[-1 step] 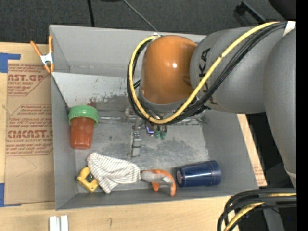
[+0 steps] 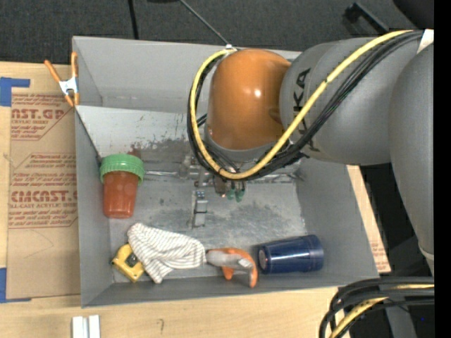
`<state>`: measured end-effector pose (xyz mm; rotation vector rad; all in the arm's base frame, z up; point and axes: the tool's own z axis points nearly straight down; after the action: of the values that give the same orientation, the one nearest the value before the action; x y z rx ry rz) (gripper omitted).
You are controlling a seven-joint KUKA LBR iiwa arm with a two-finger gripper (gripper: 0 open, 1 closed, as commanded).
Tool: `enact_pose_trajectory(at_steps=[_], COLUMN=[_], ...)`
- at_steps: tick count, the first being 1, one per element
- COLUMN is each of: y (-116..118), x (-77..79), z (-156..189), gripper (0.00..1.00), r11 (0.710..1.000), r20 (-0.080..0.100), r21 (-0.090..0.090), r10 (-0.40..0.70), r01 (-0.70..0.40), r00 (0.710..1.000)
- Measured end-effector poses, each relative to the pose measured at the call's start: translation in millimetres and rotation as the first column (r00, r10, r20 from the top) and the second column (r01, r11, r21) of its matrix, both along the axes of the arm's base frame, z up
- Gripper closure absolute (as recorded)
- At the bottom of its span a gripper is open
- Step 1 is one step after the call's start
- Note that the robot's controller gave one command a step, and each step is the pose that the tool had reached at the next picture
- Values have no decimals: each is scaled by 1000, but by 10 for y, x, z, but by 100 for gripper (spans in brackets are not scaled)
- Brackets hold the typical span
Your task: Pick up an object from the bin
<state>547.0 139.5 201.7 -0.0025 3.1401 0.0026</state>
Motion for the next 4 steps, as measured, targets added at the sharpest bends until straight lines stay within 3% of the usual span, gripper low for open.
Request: enact_pose_trajectory(at_steps=[2,3,4], y=[115,223,239], x=[-364,-519,-529], z=[-1100,-1232,-1215], gripper=[0,100,100], r11=[992,944,943], r20=[3,-1,-1], r21=[-1,-2,0], r10=[125,330,334], r01=[-125,-330,-334], r00=[992,944,943])
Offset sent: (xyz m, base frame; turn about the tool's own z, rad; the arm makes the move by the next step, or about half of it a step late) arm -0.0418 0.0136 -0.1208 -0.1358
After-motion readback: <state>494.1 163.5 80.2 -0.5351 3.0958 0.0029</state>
